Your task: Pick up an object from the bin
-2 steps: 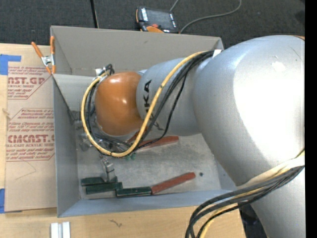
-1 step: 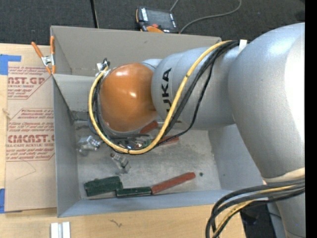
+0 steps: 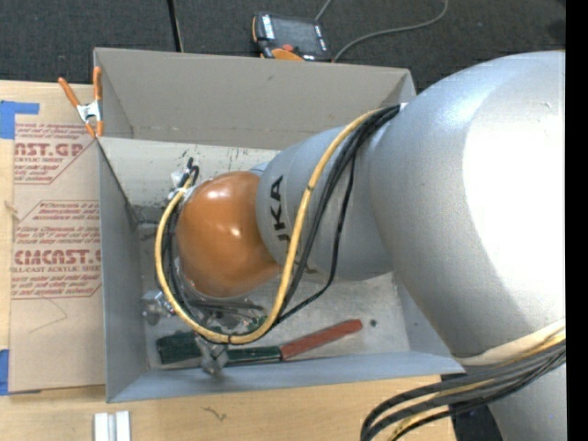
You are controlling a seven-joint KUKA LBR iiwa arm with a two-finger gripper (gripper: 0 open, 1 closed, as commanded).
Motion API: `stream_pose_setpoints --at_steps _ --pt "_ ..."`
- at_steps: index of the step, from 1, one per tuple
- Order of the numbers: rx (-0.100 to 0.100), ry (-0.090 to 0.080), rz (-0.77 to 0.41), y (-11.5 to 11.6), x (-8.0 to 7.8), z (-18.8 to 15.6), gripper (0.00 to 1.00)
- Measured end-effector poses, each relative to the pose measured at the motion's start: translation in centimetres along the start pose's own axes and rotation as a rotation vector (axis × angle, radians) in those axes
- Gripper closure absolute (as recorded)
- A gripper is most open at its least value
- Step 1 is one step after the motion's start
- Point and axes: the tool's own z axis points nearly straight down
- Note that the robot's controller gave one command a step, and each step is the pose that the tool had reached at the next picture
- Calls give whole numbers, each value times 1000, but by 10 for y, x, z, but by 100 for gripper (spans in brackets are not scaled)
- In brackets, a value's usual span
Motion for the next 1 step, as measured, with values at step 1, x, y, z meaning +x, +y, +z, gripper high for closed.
stream_pose_setpoints --at_steps 1 --pt "0 0 2 -1 0 0 100"
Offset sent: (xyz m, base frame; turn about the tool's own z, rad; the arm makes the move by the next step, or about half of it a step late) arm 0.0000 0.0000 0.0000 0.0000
